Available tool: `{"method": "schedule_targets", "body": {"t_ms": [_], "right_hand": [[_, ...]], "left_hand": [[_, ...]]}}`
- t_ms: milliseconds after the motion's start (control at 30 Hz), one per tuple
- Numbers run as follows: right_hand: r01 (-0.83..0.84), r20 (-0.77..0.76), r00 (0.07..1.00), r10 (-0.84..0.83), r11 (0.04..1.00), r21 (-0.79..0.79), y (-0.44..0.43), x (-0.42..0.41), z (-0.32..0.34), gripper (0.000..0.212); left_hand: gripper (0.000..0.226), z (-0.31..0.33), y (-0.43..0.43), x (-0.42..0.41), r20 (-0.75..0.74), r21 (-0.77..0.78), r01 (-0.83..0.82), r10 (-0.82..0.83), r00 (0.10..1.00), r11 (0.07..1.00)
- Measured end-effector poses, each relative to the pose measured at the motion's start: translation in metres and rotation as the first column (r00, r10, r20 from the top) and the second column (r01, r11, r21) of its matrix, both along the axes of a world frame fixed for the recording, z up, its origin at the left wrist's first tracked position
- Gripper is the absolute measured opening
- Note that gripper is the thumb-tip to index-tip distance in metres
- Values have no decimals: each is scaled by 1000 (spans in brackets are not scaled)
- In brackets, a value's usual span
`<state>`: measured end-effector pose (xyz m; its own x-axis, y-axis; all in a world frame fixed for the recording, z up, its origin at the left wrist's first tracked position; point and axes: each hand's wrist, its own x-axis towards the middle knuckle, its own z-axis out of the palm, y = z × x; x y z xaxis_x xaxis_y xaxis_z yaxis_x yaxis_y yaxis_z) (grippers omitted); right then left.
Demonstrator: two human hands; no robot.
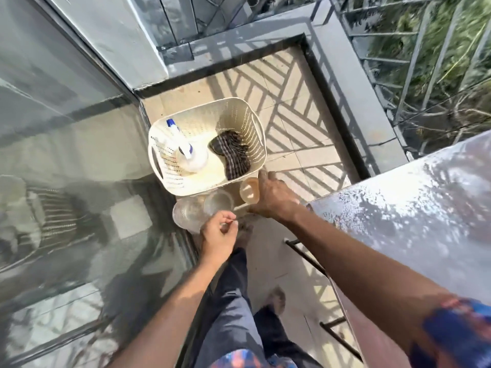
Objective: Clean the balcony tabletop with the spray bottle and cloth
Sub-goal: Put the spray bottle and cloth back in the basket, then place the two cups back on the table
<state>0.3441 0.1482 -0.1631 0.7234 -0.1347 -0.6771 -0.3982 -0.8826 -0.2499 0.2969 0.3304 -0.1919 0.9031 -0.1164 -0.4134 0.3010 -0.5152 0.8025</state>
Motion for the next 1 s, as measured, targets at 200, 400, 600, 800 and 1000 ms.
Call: {"method": "schedule_targets", "body": {"t_ms": [200, 400, 600, 800, 1000], "right_hand": [[-72, 30, 997, 78, 986, -151, 8, -6, -27, 104], [-59, 97, 993, 69, 992, -107, -4, -1, 6, 79], [-81, 216, 964, 158, 941, -329, -57, -7, 65, 73], [215, 204, 966, -157, 929, -301, -104, -24, 62, 75], [264, 262, 945, -197, 931, -251, -101, -34, 54, 76]], "left_hand": [[19, -21, -4, -4, -114, 11, 45, -44, 993, 999], [16, -20, -5, 7, -108, 44, 88, -83, 991, 995], [15, -17, -23, 13, -8, 88, 228, -228, 974, 970], [57, -18, -64, 33, 227, 307, 436, -509, 830, 846], [78, -41, -89, 64, -109, 628, 657, -788, 606, 418]]}}
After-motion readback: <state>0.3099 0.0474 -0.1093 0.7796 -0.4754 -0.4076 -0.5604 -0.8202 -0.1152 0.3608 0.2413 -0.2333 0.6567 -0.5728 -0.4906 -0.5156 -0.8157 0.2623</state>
